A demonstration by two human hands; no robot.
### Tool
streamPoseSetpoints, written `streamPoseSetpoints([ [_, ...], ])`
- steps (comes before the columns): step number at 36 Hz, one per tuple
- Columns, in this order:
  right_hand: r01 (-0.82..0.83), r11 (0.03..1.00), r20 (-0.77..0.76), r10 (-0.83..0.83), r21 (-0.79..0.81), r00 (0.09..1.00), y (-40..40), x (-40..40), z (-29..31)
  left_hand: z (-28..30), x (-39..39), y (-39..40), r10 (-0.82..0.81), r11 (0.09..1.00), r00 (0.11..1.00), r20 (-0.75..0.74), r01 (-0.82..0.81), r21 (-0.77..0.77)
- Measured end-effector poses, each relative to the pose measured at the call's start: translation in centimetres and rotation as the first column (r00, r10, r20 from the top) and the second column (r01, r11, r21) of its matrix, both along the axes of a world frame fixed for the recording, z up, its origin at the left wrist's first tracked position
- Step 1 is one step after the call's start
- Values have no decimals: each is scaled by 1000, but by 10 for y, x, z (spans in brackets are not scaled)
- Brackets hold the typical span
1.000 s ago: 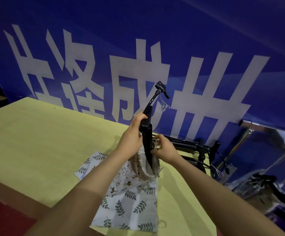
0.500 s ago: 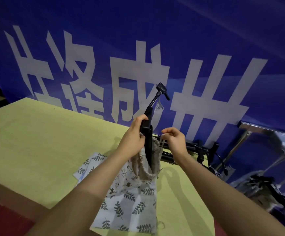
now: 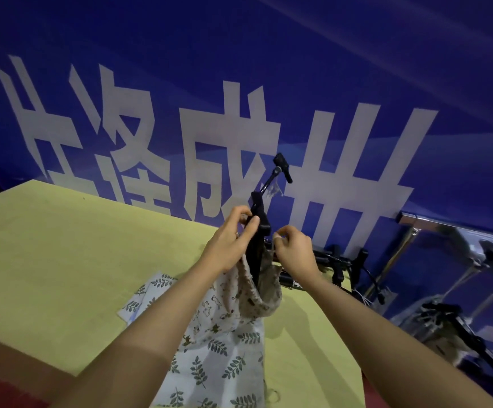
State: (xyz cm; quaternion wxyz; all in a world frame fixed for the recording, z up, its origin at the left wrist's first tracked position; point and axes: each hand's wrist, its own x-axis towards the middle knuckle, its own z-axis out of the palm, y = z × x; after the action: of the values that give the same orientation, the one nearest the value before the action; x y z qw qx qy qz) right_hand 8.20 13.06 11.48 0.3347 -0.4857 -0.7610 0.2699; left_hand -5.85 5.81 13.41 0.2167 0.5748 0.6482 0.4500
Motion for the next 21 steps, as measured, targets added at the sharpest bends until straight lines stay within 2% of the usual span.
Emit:
streamPoseSetpoints([
  [3, -92, 995, -174, 85, -31, 981, -3, -2, 13, 8, 5, 2, 0, 1000, 998, -66, -1, -27],
  [6, -220, 974, -337, 188, -60, 923, -4, -3, 27, 11, 7, 5, -8, 1000, 998, -61, 6, -23],
  [11, -204, 979, -387, 197, 25, 901, 0, -2, 48, 4, 2, 12, -84, 996, 996, -33, 83, -39],
  [14, -190, 980, -412, 199, 63, 889, 3, -5, 60, 5, 3, 13, -48, 992, 998, -47, 42, -122],
  [18, -107, 992, -438, 124, 63, 891, 6, -14, 75, 13, 13, 14, 0, 980, 983, -186, -36, -194],
  [21, -54, 996, -447, 79, 69, 891, 8, -17, 83, 13, 13, 16, -24, 983, 991, -135, -1, -181],
])
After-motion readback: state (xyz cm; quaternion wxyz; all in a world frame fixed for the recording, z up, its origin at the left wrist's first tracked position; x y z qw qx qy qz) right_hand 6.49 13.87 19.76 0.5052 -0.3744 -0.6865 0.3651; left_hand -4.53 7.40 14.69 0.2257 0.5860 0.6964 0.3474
